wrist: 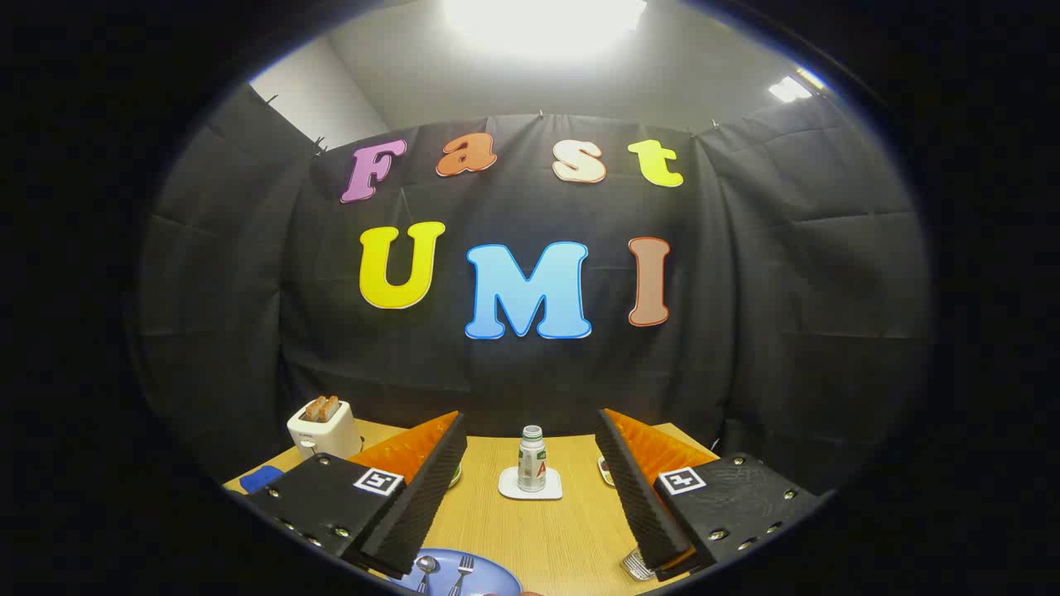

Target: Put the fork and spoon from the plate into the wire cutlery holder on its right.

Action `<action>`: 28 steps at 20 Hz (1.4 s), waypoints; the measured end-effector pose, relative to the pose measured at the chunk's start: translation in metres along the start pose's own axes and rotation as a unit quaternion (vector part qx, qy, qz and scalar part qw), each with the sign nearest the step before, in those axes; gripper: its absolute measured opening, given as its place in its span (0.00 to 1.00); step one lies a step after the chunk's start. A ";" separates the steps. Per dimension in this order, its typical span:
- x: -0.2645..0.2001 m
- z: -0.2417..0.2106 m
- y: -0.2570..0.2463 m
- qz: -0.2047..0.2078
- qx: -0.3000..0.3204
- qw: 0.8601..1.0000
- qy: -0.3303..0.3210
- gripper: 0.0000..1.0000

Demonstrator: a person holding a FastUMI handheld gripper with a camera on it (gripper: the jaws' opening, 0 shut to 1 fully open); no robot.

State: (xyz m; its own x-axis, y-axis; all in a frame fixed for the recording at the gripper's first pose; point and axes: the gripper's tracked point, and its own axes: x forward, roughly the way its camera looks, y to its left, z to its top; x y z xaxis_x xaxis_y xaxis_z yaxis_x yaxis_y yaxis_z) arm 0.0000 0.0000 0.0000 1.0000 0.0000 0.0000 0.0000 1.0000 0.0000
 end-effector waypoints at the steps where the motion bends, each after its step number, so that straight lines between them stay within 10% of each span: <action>1: 0.000 0.001 0.001 0.003 0.001 1.000 -0.001 0.96; 17: 0.003 -0.008 0.009 0.015 -0.006 1.000 0.018 0.96; 28: 0.002 -0.092 0.045 0.069 -0.037 0.984 0.163 0.96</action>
State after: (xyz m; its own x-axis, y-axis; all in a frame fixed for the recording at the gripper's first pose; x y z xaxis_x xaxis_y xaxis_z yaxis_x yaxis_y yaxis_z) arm 0.0020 0.0450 -0.0915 0.9374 0.1244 -0.3252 -0.1484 0.9876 -0.0502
